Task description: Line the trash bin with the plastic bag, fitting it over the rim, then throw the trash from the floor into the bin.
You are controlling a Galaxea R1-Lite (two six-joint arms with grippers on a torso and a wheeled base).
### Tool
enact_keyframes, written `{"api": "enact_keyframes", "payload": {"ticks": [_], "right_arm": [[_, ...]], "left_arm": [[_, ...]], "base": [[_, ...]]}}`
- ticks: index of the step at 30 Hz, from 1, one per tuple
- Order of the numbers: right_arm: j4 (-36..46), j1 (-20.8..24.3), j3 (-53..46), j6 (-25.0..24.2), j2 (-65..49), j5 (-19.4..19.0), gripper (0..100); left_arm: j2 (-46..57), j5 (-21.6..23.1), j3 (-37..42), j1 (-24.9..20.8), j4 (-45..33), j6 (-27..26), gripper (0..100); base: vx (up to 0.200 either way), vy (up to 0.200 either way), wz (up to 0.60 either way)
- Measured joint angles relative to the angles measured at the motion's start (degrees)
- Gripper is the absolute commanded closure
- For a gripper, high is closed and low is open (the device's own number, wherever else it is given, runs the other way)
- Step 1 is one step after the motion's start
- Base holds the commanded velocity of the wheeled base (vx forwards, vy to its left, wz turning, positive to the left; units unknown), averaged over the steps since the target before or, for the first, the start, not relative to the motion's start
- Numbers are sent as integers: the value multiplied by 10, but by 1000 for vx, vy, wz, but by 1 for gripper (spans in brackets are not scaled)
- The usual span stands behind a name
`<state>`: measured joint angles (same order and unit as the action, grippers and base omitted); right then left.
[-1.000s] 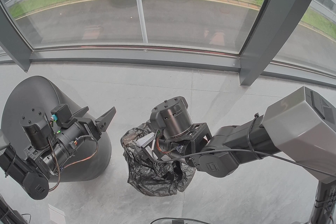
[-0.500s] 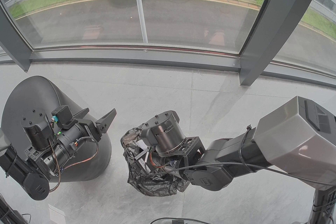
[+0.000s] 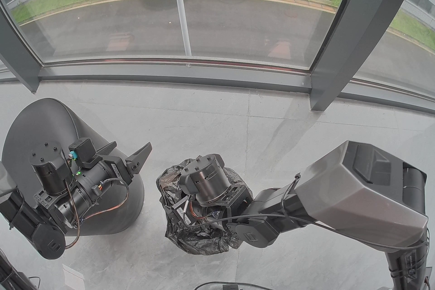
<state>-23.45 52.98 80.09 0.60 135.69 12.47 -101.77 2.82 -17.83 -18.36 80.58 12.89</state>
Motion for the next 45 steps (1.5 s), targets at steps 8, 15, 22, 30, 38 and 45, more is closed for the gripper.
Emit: {"api": "enact_keyframes", "payload": {"ticks": [8,15,22,30,38,45], "right_arm": [[-5,-4,14,-5,44,-3,0],[-5,-5,16,-12,57,-3,0],[-5,-17,18,-18,59,-3,0],[-4,-49,44,-38,82,-17,0],[0,-62,76,-38,111,-23,0],[-4,-69,90,-39,134,-23,0]], "left_arm": [[-3,0,0,0,0,0,0],[-5,0,0,0,0,0,0],[-5,0,1,-1,0,0,0],[-9,0,1,-2,0,0,0],[-16,-1,1,-3,1,0,0],[-19,-1,1,-3,1,0,0]], "base": [[0,0,0],[0,0,0],[0,0,0],[0,0,0],[0,0,0],[0,0,0]]}}
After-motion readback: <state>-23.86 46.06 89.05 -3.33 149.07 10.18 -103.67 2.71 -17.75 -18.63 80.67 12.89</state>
